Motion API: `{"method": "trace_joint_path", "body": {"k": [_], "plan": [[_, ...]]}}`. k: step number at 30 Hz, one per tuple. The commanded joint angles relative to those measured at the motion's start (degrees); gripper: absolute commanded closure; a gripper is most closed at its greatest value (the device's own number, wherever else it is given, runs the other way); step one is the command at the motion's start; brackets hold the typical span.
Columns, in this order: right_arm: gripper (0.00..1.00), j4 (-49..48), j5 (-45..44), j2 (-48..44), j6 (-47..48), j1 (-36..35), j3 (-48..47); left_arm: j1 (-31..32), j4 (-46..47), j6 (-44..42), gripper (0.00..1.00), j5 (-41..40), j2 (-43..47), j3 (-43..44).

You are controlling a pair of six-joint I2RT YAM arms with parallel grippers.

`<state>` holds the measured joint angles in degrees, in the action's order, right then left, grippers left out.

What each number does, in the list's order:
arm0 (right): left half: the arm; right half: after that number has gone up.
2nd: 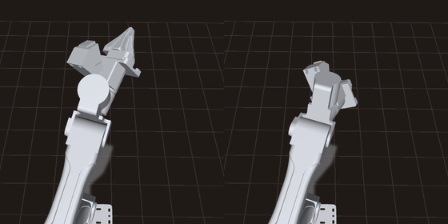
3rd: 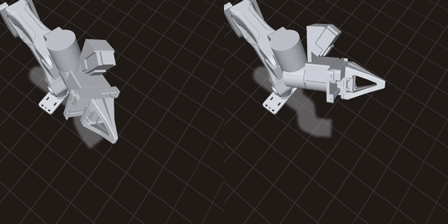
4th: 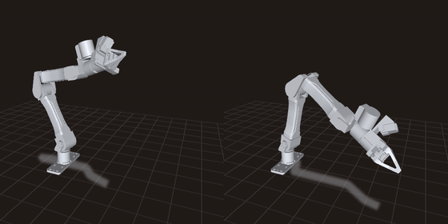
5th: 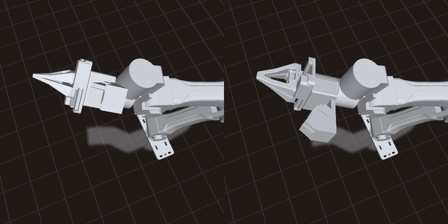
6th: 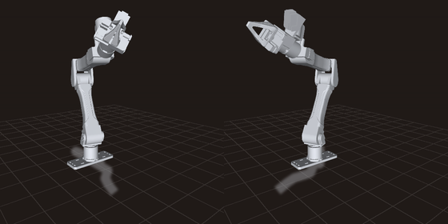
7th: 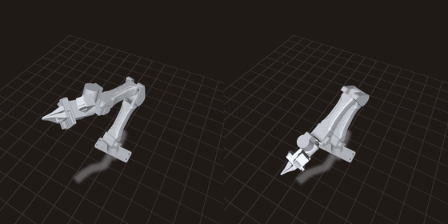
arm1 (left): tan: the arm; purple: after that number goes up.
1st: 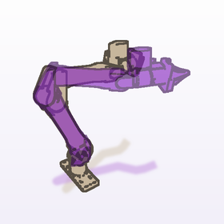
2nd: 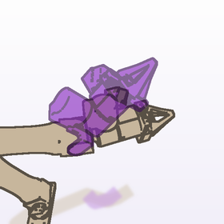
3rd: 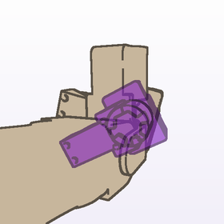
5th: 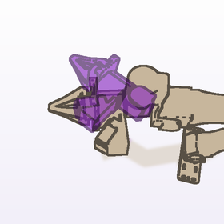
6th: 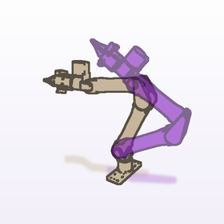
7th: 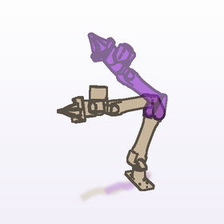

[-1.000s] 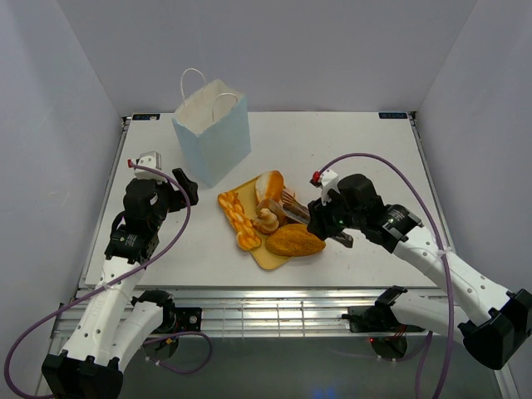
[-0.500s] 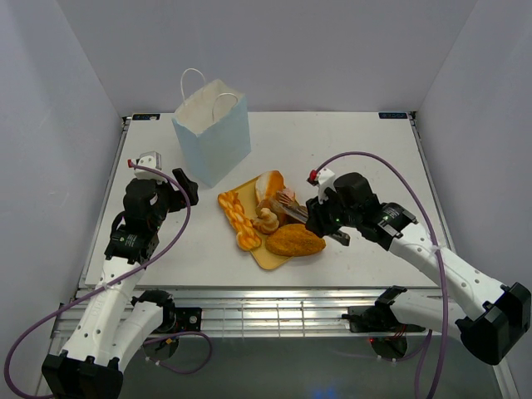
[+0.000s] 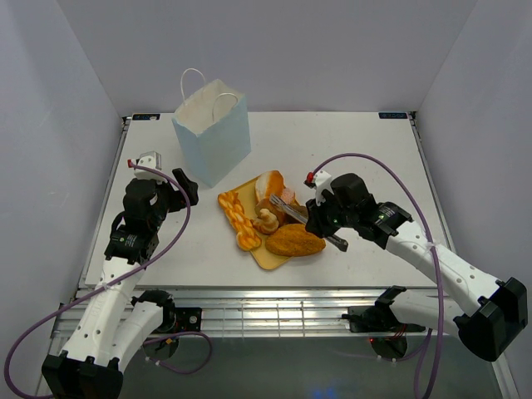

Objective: Place the fake bread into the paper bag

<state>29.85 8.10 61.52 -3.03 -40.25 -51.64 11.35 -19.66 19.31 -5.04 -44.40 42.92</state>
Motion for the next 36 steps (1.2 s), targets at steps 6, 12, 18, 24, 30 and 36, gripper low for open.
{"method": "trace_joint_path", "body": {"k": [6, 12, 18, 24, 30, 36], "plan": [[0.92, -0.32, 1.05, -0.61, -0.4, -0.27, -3.29, -0.28, 0.68, -0.59, 0.02, 0.91, 0.9, 1.12], [0.92, 0.92, -0.62, -0.96, -1.19, -0.36, -7.24, -0.19, 0.68, -0.5, 0.02, 0.82, 0.81, 1.03], [0.92, 2.58, -1.68, -1.22, -1.46, -0.27, -13.22, -0.28, 0.59, -0.5, 0.02, 0.47, 1.07, 1.12], [0.92, 3.38, -2.12, -0.78, -1.19, -0.27, -16.82, -0.28, 0.76, -0.06, 0.02, -1.2, 2.21, 0.85], [0.92, 3.29, -1.25, -0.26, -1.28, -0.27, -19.46, -0.19, 0.76, 0.03, 0.02, -1.55, 2.57, 0.94], [0.92, 2.06, 0.07, 1.5, -1.98, -0.27, -24.91, -0.28, 0.68, 0.64, 0.02, -3.57, 3.71, 0.85]]}}
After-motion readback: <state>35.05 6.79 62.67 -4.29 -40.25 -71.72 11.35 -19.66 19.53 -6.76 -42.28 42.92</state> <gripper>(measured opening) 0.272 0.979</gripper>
